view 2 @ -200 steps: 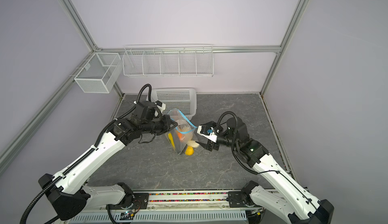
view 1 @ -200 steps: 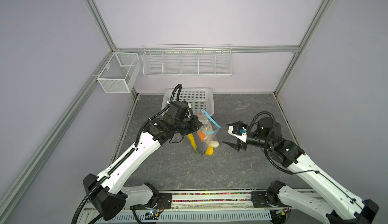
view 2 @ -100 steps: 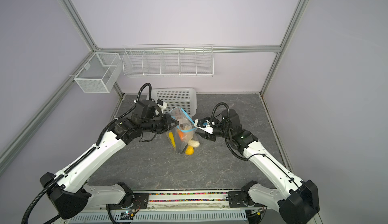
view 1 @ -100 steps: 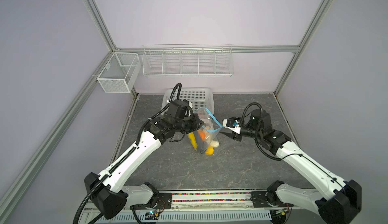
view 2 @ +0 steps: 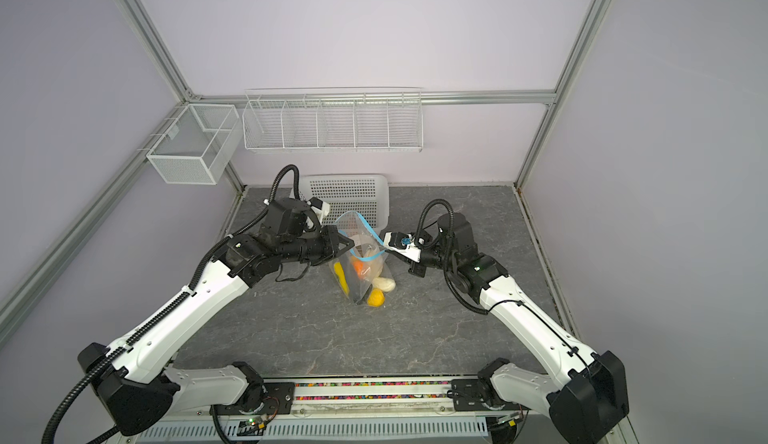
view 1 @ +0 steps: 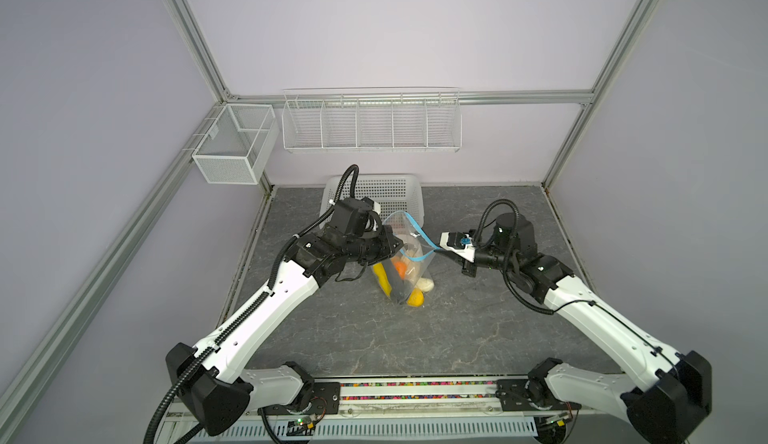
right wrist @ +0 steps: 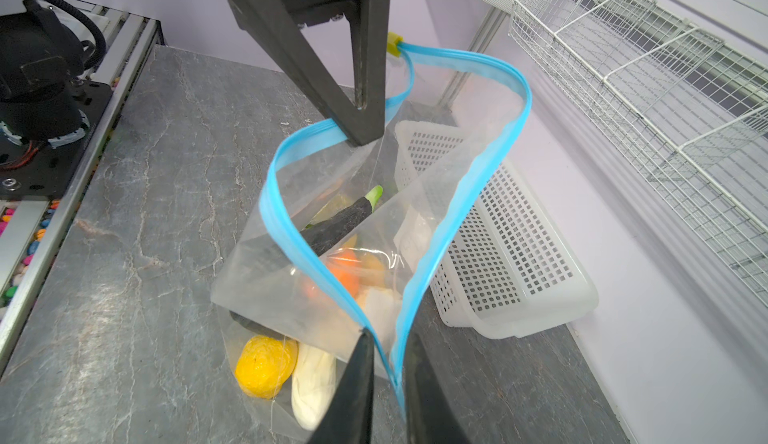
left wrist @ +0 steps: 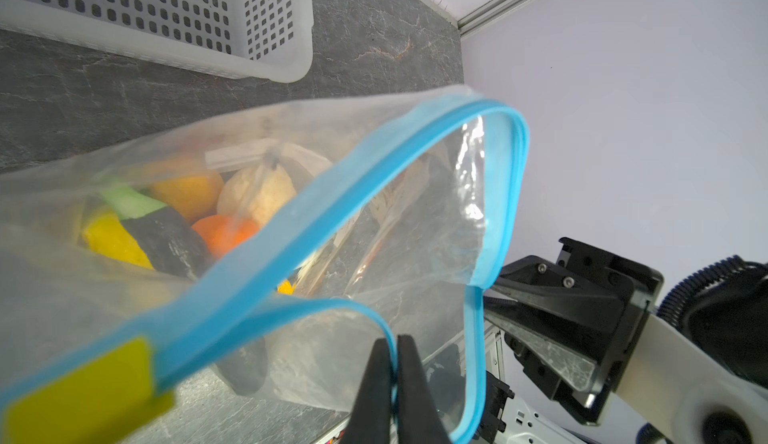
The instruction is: Place the food in the zip-top bag and seal the zipper
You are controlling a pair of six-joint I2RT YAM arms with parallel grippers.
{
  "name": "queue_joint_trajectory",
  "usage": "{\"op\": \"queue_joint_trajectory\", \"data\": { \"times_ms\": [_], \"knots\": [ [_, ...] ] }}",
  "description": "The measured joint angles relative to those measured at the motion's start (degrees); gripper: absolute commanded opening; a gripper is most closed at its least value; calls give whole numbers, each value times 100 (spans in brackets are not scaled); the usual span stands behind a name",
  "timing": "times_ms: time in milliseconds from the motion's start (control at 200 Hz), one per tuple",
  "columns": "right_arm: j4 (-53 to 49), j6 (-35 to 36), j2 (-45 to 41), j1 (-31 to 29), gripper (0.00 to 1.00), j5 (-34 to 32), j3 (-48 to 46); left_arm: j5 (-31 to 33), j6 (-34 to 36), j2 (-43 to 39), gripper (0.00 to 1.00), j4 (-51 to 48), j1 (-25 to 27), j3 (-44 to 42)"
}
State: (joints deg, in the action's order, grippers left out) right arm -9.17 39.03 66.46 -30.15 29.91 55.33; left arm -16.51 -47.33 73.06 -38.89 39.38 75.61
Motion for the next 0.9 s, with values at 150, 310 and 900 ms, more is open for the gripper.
{"op": "queue_joint_trajectory", "data": {
  "times_ms": [150,310,900],
  "knots": [
    [-37,-2,0,7,7,2,13,4,2,-11,7,0,-7,0],
    [-98,-2,44,0,7,15,219,24,2,-63,7,-2,-76,0],
    [-833,651,321,-74,6,61,1552,387,-15,-420,10,-260,-251,175]
  ]
}}
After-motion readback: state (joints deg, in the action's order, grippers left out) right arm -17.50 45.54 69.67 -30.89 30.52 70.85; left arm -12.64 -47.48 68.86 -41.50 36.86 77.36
